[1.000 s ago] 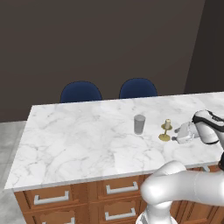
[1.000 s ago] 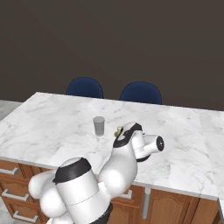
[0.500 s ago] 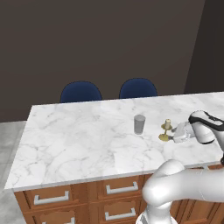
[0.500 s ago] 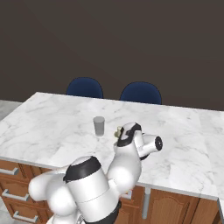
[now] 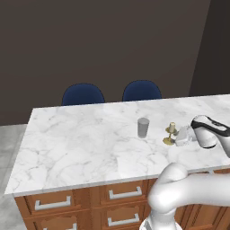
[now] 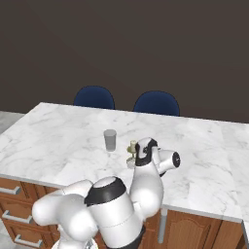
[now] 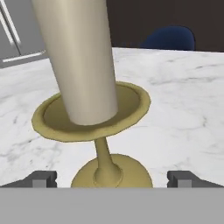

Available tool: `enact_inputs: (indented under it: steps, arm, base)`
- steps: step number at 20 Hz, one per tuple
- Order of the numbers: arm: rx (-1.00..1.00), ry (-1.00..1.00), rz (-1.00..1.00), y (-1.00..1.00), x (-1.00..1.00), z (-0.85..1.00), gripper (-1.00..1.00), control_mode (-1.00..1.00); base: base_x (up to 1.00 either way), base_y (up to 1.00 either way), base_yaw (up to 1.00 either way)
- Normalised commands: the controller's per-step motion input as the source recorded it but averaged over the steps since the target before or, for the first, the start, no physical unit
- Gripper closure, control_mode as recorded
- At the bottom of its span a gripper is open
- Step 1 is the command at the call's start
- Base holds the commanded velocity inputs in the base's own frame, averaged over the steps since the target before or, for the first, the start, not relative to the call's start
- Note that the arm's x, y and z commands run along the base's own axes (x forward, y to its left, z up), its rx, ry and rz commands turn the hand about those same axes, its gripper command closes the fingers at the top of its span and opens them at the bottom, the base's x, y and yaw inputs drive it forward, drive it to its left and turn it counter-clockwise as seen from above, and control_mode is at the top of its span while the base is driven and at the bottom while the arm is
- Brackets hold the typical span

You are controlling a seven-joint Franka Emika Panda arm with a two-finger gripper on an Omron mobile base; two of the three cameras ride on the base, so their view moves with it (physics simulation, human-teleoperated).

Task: Pick the jar and candle from the dining table and place them in the open cabinet. Close the cabinet after placing the objects.

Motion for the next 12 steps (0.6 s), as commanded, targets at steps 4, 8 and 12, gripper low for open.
enact_inputs:
  steps: [4, 8, 12]
  arm:
    - [0.02, 0.00, 0.00, 0.00, 0.16, -0.13, -1.00, -1.00]
    - [0.01, 0.01, 0.00, 0.00, 0.17, -0.13, -1.00, -1.00]
    - [0.00, 0.01, 0.00, 0.01, 0.18, -0.13, -1.00, -1.00]
  base:
    - [0.00, 0.00, 0.00]
    - [0.00, 0.00, 0.00]
    - [0.00, 0.00, 0.00]
